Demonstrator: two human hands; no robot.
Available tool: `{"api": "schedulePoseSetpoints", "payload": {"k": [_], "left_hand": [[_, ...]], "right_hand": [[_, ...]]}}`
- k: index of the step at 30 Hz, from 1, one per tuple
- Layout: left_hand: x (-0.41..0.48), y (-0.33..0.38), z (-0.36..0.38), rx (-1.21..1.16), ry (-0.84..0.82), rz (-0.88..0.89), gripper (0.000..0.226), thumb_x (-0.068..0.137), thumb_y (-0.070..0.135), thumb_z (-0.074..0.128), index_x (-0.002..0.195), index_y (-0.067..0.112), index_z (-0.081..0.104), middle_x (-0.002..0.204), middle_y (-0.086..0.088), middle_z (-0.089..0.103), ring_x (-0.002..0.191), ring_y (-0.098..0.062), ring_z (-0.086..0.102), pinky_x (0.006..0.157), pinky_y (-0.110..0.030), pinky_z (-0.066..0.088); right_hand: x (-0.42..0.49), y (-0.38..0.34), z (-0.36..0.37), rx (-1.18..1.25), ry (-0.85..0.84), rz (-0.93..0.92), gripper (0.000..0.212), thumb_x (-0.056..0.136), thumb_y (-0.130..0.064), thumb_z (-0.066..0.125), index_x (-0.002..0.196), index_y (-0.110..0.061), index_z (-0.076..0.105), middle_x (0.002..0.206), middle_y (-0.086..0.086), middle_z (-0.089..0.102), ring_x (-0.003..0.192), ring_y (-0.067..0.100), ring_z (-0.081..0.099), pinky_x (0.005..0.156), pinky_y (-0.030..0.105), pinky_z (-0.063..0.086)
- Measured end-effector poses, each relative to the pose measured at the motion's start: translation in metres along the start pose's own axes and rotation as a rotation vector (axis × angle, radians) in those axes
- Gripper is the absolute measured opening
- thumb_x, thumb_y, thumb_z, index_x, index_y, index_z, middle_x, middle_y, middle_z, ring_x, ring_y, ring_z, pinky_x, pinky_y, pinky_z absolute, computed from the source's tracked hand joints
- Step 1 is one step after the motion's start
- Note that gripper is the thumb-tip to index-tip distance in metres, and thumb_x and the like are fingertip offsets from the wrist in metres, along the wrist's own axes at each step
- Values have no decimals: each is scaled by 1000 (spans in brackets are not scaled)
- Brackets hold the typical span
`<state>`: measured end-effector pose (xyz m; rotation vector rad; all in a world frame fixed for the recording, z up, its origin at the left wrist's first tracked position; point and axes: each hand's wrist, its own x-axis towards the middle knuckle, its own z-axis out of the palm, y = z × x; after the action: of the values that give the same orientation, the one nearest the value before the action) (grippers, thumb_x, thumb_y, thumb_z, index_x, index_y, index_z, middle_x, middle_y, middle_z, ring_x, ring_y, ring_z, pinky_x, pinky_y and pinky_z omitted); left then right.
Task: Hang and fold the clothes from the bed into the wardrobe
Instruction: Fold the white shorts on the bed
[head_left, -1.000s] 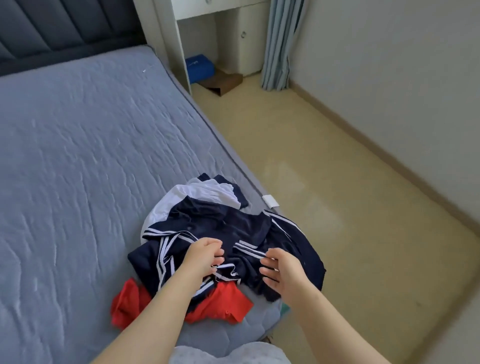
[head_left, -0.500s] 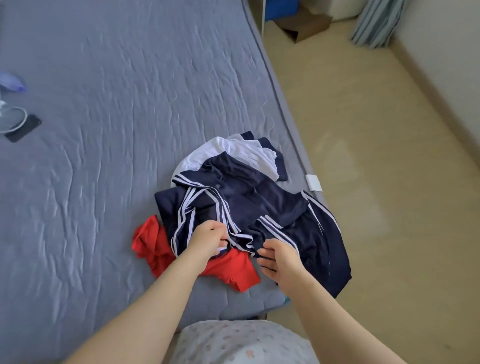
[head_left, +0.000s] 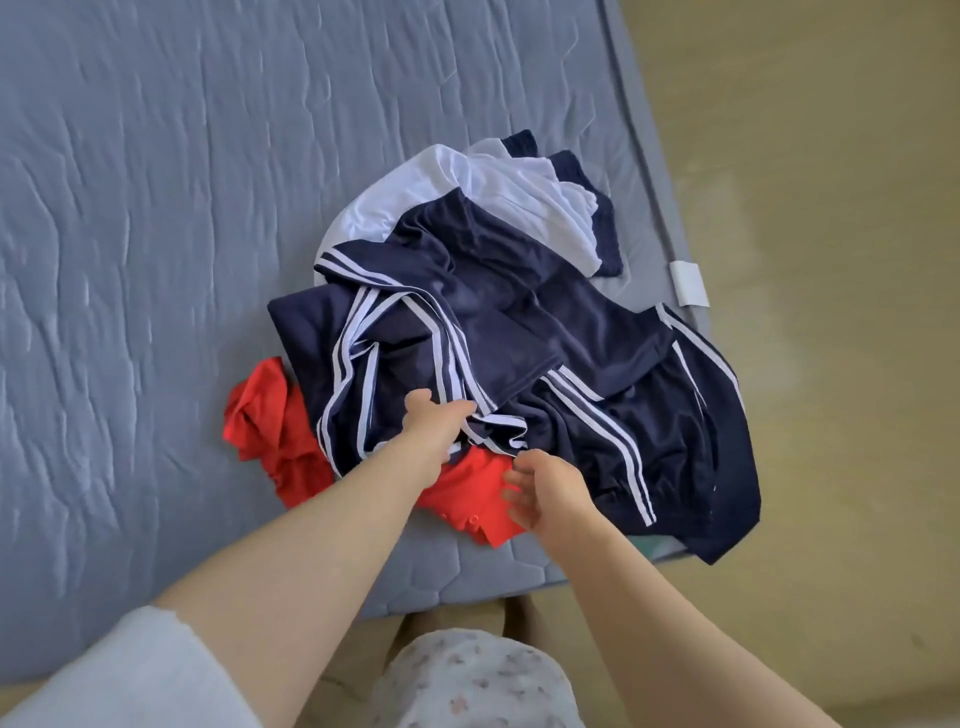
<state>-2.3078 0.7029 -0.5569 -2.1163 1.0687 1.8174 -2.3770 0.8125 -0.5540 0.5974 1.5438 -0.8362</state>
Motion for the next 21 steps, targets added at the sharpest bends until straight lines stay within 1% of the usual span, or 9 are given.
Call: {"api": "schedulePoseSetpoints", "payload": {"k": [2, 4, 5, 7, 9, 12, 15, 18, 21], "left_hand": [[19, 11, 5, 3, 42, -41, 82, 86, 26, 63, 148, 21, 9, 145, -8, 31, 127, -28, 39, 101, -40, 40], [31, 16, 10, -50, 65, -72, 88, 86, 24, 64, 149, 20, 2, 147, -11, 30, 126, -30, 41, 103, -43, 40], [35, 16, 12, -68, 72, -80, 87, 86, 18, 63, 149, 20, 3, 145, -12, 34, 121, -31, 47, 100, -42, 43], [37, 14, 10, -141, 59, -74, 82, 86, -2, 57, 148, 21, 8, 134, -14, 44, 96, -28, 59, 83, -34, 52], [33, 9, 0, -190, 6, -60, 73, 83, -15, 51, 143, 20, 27, 113, -14, 53, 72, -20, 57, 64, -25, 53], [15, -3, -21, -57, -67, -14, 43, 80, -14, 49, 113, 12, 58, 80, -9, 58, 61, -13, 56, 46, -16, 47], [-2, -20, -39, 35, -20, 15, 25, 82, -5, 47, 90, 14, 62, 70, -5, 58, 58, -10, 57, 46, -17, 48], [-7, -27, -53, -2, 36, 30, 22, 86, 1, 46, 95, 16, 59, 79, -3, 59, 65, -11, 59, 54, -21, 47], [2, -26, -51, -19, 0, 68, 19, 89, 7, 48, 101, 19, 57, 91, 0, 58, 75, -12, 59, 59, -23, 47]], "right_hand": [[10, -2, -1, -1, 2, -18, 10, 88, -8, 47, 81, -15, 48, 66, 3, 48, 52, 15, 40, 54, 23, 31], [18, -5, -4, -3, 19, -39, 10, 89, -9, 47, 81, -15, 47, 66, 3, 49, 51, 14, 39, 54, 23, 31], [20, -6, -5, -11, 26, -45, 9, 90, -10, 46, 82, -15, 47, 68, 3, 49, 50, 14, 39, 53, 23, 31], [23, -8, -8, -11, 31, -57, 9, 90, -9, 45, 82, -15, 44, 70, 4, 46, 48, 13, 35, 50, 22, 28], [22, -7, -8, -20, 38, -67, 11, 90, -9, 45, 81, -15, 43, 71, 5, 46, 49, 13, 35, 51, 22, 29], [11, -6, -7, -42, 36, -79, 12, 90, -8, 47, 79, -14, 45, 64, 2, 46, 46, 11, 37, 49, 22, 29], [-5, -6, -1, -81, 43, -75, 9, 89, -7, 48, 82, -11, 51, 64, 1, 51, 50, 13, 42, 53, 24, 34], [-17, -5, 5, -100, 41, -94, 9, 89, -8, 49, 82, -12, 52, 68, 2, 54, 53, 14, 45, 54, 23, 35], [-15, 0, 10, -123, 43, -106, 10, 91, -9, 50, 82, -13, 52, 70, 3, 56, 54, 15, 47, 53, 23, 37]]}}
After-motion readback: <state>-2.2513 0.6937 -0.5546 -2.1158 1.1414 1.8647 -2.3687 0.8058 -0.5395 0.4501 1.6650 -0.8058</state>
